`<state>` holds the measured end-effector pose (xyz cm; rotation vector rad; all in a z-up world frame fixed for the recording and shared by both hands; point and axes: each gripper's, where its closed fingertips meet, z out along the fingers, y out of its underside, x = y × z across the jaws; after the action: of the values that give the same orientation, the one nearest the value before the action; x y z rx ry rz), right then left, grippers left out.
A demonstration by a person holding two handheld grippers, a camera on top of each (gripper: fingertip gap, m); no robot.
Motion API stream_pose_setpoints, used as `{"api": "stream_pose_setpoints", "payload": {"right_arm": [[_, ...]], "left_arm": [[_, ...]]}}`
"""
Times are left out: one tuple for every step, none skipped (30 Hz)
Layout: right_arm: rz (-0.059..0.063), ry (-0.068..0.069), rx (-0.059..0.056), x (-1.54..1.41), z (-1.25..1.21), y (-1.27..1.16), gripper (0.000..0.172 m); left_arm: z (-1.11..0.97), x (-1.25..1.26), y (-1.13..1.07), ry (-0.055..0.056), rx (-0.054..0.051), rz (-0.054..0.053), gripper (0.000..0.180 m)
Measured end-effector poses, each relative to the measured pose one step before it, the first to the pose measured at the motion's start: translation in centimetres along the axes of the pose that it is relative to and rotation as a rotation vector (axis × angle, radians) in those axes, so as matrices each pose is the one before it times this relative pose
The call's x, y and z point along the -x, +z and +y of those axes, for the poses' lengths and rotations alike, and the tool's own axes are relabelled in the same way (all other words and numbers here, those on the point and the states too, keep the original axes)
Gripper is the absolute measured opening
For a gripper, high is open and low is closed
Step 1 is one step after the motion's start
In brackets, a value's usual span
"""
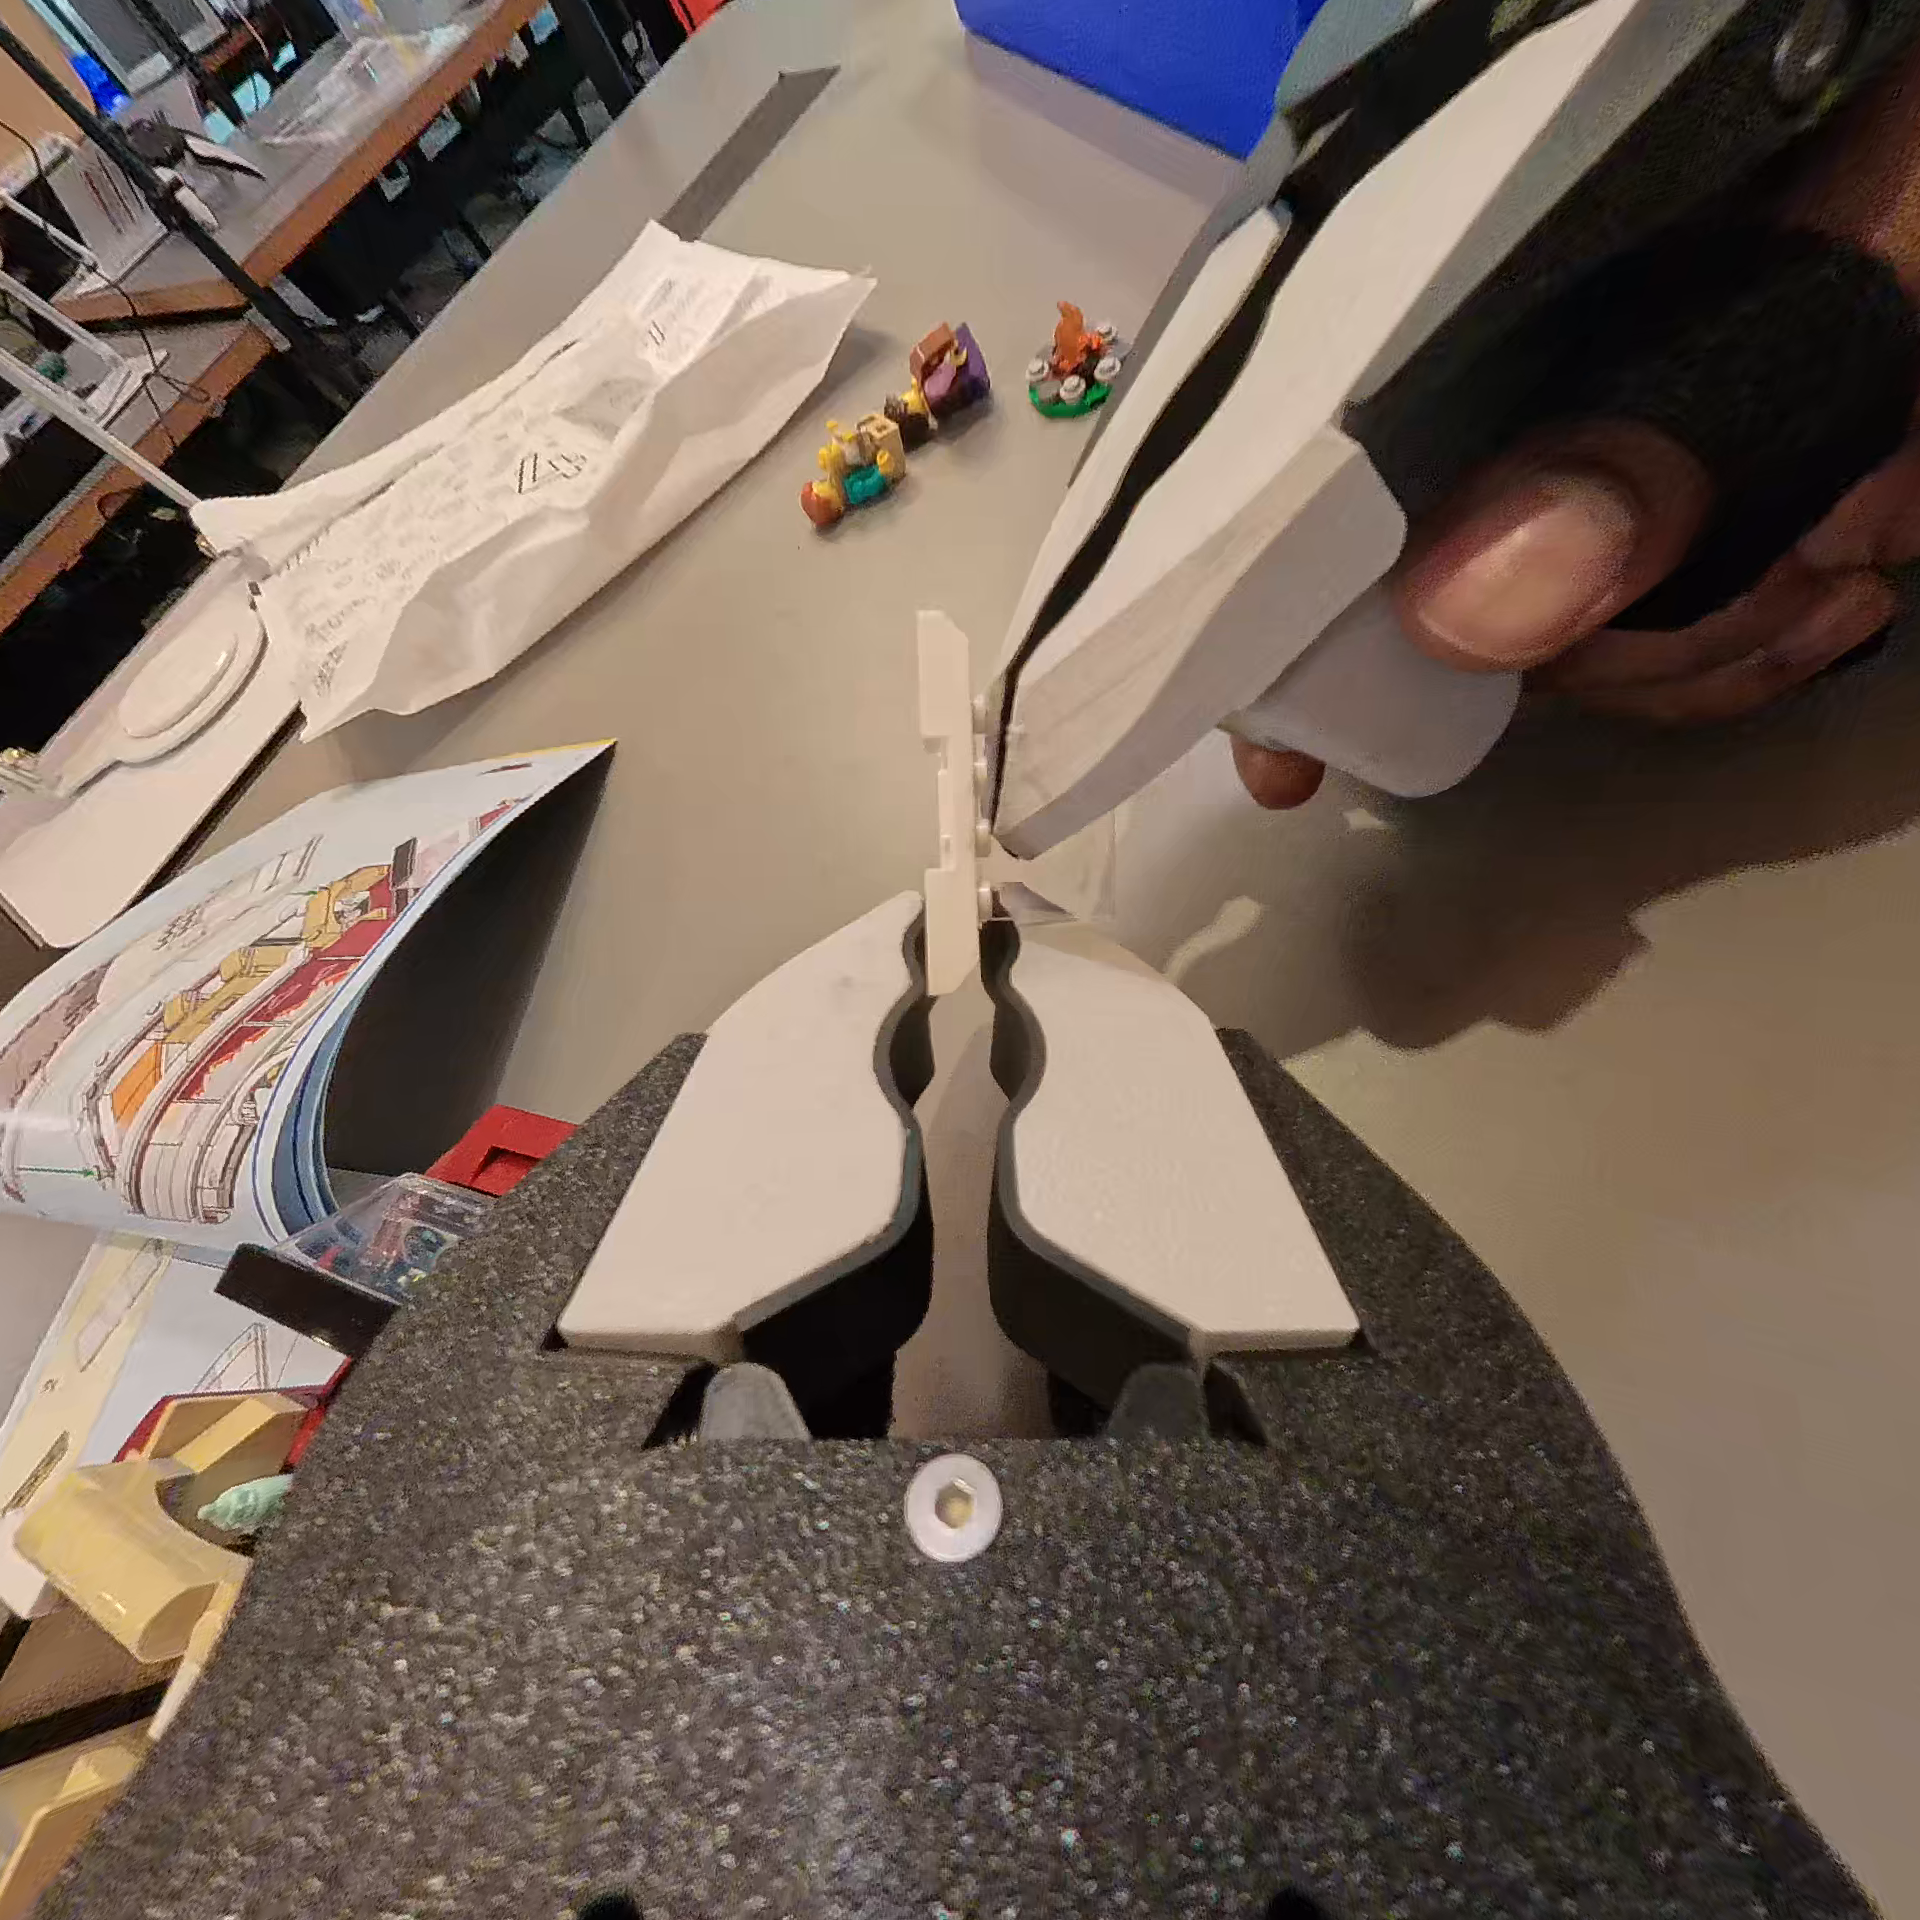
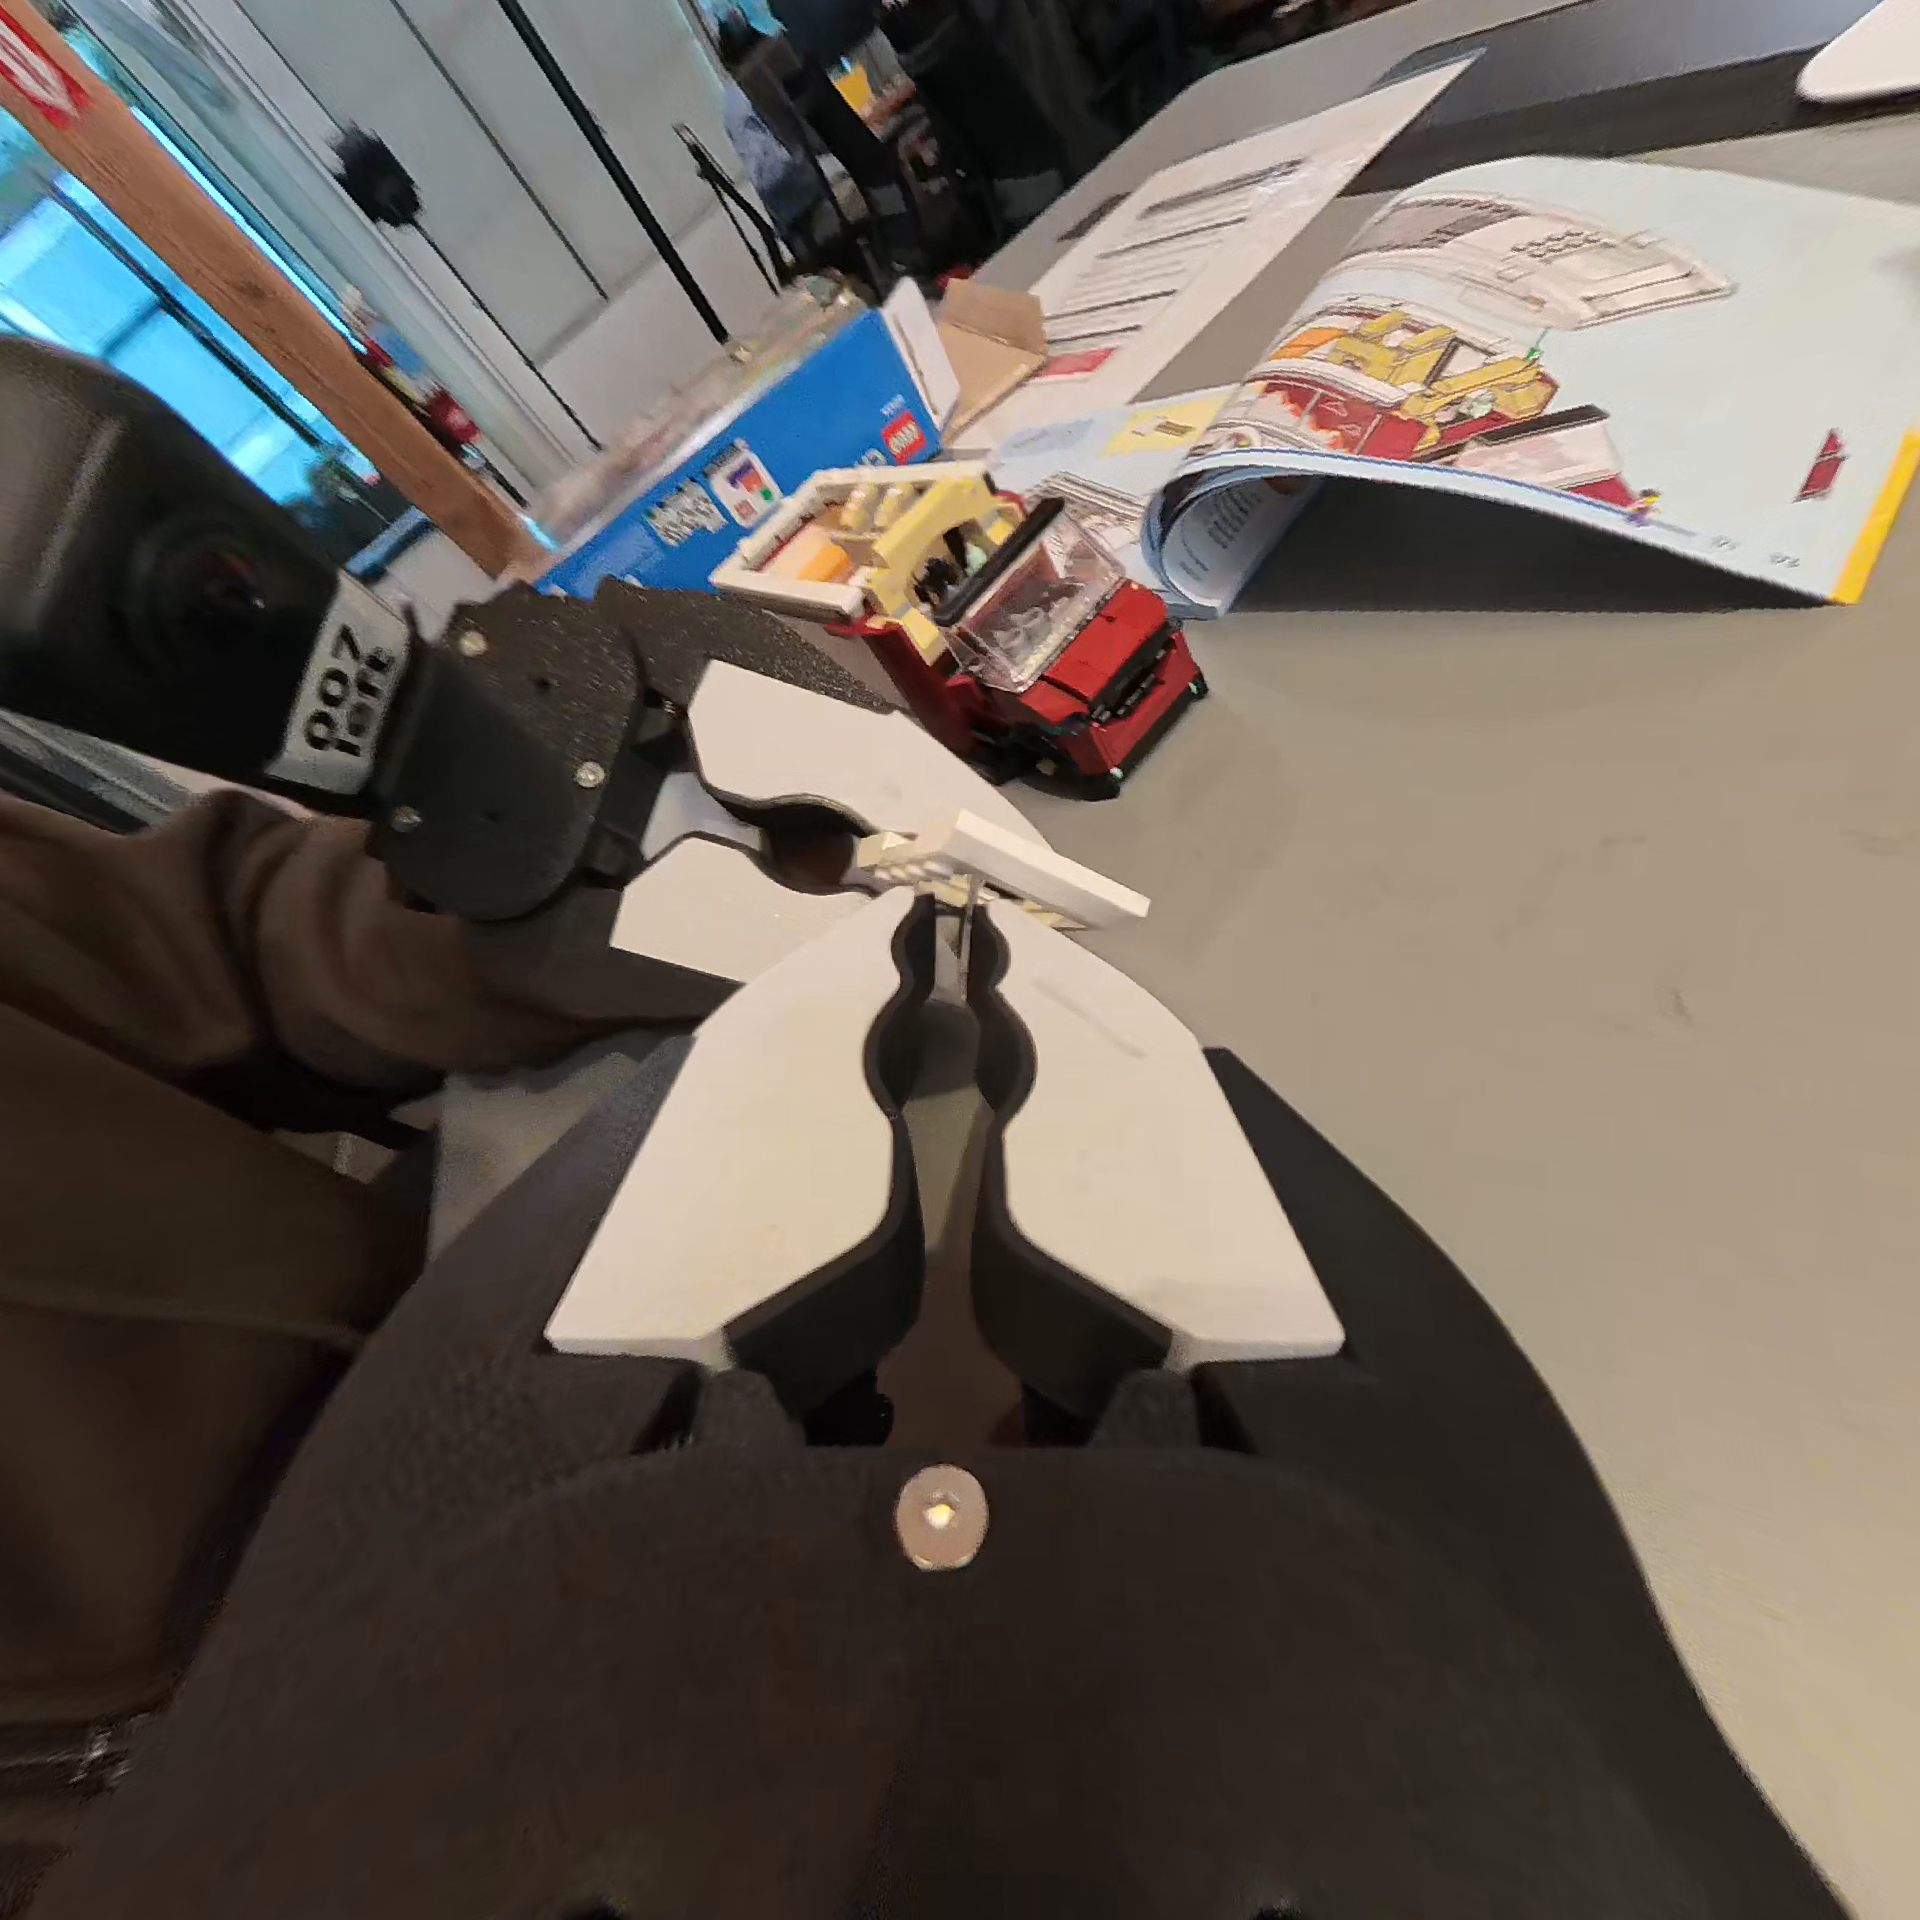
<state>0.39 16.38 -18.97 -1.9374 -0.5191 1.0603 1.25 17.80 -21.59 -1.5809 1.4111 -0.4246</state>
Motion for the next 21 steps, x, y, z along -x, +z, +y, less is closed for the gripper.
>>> {"api": "stream_pose_setpoints", "payload": {"right_arm": [[0.0241, -0.0216, 0.0093, -0.140, 0.103, 0.023, 0.006], [0.0170, -0.0176, 0.0082, -0.101, 0.074, 0.023, 0.007], [0.0035, -0.0055, 0.0002, -0.012, -0.015, 0.019, 0.007], [-0.0226, 0.0171, -0.0163, 0.152, -0.203, 0.005, 0.006], [-0.0380, 0.0489, -0.0101, 0.137, -0.124, 0.022, 0.005], [-0.0420, 0.0678, 0.0003, 0.106, -0.013, 0.057, 0.004], [-0.0458, 0.0675, -0.0060, 0.178, -0.069, 0.045, 0.003], [-0.0343, 0.0603, -0.0001, 0.115, -0.012, 0.033, 0.002], [-0.0319, 0.0447, -0.0014, 0.182, -0.033, 0.018, 0.002], [-0.0330, 0.0463, -0.0003, 0.162, -0.038, 0.010, 0.002], [-0.0412, 0.0628, 0.0086, 0.114, 0.039, -0.003, 0.002], [-0.0397, 0.0536, 0.0111, 0.065, 0.006, -0.073, 0.002], [-0.0298, 0.0354, 0.0041, 0.079, -0.073, -0.083, 0.002], [-0.0185, 0.0219, 0.0045, 0.051, -0.012, -0.042, 0.002], [-0.0188, 0.0145, 0.0031, 0.119, -0.016, -0.033, 0.002], [-0.0231, 0.0144, 0.0046, 0.167, 0.003, -0.018, 0.002], [-0.0275, 0.0218, 0.0080, 0.179, 0.024, -0.043, 0.002], [-0.0278, 0.0220, 0.0064, 0.181, 0.009, -0.044, 0.003], [-0.0295, 0.0164, 0.0026, 0.237, -0.036, -0.075, 0.003], [-0.0225, 0.0055, 0.0020, 0.237, -0.016, -0.047, 0.003], [-0.0176, 0.0013, 0.0046, 0.224, 0.058, -0.014, 0.003]], "left_arm": [[0.108, 0.007, 0.083, 0.0017, 0.0090, -0.0030, 0.007], [0.094, 0.004, 0.053, 0.0020, 0.0076, -0.0038, 0.007], [-0.004, 0.041, 0.028, 0.0013, 0.0005, -0.0052, 0.007], [-0.177, 0.080, -0.091, -0.0061, -0.0124, -0.0029, 0.007], [-0.081, 0.029, -0.073, -0.0099, -0.0070, 0.0060, 0.006], [0.010, 0.021, -0.001, -0.0041, 0.0006, 0.0020, 0.006], [-0.064, 0.078, -0.039, -0.0005, -0.0044, -0.0063, 0.006], [-0.015, 0.050, -0.011, -0.0009, -0.0009, -0.0045, 0.006], [-0.117, 0.089, -0.070, -0.0058, -0.0081, -0.0053, 0.006], [-0.137, 0.049, -0.087, -0.0059, -0.0097, -0.0003, 0.006], [-0.057, 0.022, -0.072, -0.0019, -0.0058, 0.0004, 0.006], [-0.093, 0.003, -0.062, -0.0016, -0.0074, 0.0013, 0.006], [-0.136, 0.036, -0.072, -0.0036, -0.0100, 0.0030, 0.006], [-0.069, 0.043, -0.043, -0.0039, -0.0064, 0.0027, 0.006], [-0.156, 0.069, -0.083, 0.0049, -0.0126, -0.0051, 0.007], [-0.161, 0.020, -0.112, 0.0076, -0.0142, -0.0028, 0.007], [-0.170, 0.000, -0.108, 0.0059, -0.0142, 0.0020, 0.007], [-0.155, -0.022, -0.075, 0.0072, -0.0132, 0.0045, 0.007], [-0.282, 0.019, -0.115, 0.0127, -0.0185, 0.0000, 0.007], [-0.267, 0.022, -0.109, 0.0204, -0.0190, -0.0042, 0.006], [-0.216, -0.001, -0.117, 0.0202, -0.0175, -0.0015, 0.006]]}}
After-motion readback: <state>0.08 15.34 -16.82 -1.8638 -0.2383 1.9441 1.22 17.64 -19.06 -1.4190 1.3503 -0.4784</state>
